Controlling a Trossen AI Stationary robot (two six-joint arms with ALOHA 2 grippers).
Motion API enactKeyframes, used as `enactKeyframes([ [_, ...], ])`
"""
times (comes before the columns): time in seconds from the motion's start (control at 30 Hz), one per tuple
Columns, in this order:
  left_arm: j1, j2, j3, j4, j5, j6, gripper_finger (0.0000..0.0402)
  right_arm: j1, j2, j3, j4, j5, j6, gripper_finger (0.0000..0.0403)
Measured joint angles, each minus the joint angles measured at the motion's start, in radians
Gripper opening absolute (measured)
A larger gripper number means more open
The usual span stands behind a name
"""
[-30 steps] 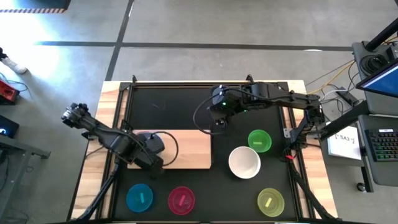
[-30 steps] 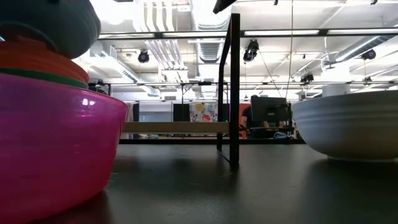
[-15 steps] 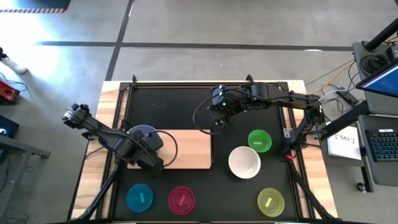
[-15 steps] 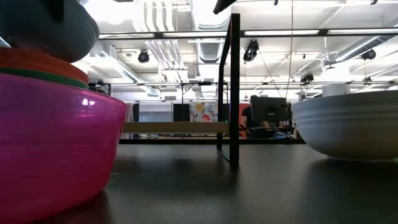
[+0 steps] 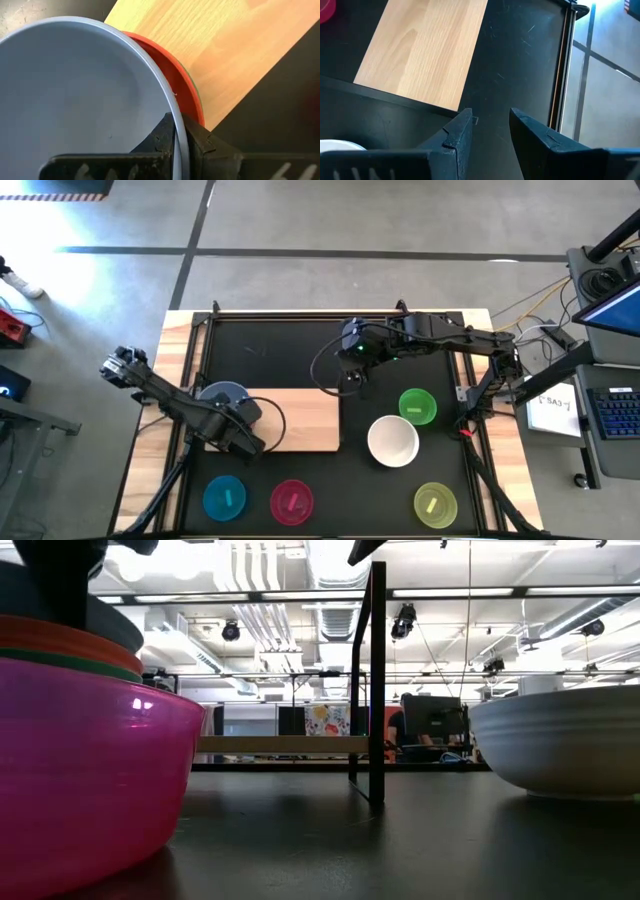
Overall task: Place and stack bowls onto a shelf
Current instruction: Stack the blue bowl on top of the orange bowl on the shelf, then stack the white bowl on top of the blue bowl on the shelf
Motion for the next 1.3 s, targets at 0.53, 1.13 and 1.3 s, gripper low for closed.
enactKeyframes([
  [0.53,0.000,-0.001,0.001,0.005,-0.033,-0.009,0.0105,0.000,0.000,0.000,0.004,0.000,0.000,0.0122],
  [1.13,0.000,-0.002,0.103,-0.020,-0.007,0.024,0.0137,0.000,0.000,0.000,-0.080,0.000,0.129,0.0122],
  [1.3,-0.001,-0.002,0.150,-0.015,-0.074,0.075,0.0137,0.000,0.000,0.000,-0.163,-0.001,0.288,0.0118],
])
